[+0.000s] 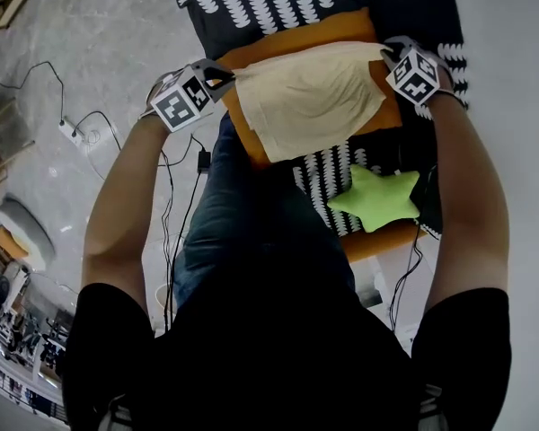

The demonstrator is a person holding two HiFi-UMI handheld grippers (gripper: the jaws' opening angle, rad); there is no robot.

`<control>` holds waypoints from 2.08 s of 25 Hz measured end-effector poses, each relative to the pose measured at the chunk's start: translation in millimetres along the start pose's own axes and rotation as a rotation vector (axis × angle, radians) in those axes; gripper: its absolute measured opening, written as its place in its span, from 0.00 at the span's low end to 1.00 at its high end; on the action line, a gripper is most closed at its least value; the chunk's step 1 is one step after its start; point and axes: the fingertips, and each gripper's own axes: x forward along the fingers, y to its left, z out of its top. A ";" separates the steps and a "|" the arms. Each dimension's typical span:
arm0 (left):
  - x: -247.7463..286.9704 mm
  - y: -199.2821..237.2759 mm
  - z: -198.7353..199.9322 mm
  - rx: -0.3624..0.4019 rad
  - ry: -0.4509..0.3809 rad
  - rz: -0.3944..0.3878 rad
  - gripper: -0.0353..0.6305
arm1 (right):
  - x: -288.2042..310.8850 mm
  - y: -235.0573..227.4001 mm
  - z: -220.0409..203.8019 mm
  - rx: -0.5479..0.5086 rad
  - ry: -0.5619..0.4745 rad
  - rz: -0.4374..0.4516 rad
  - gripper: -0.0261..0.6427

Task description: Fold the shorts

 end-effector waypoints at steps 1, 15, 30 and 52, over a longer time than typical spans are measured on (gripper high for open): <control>0.7 -9.0 -1.9 0.000 0.001 -0.008 0.09 | -1.0 5.7 -1.1 0.000 -0.001 -0.002 0.10; 52.8 -160.1 -11.4 0.011 0.026 -0.160 0.09 | -8.8 97.6 -61.4 -0.037 0.029 -0.024 0.10; 130.0 -237.9 -45.3 0.017 0.081 -0.239 0.09 | 32.7 152.1 -100.7 -0.095 0.070 -0.112 0.11; 179.3 -264.3 -64.9 -0.101 0.118 -0.325 0.31 | 59.7 190.7 -141.2 0.215 0.249 -0.065 0.21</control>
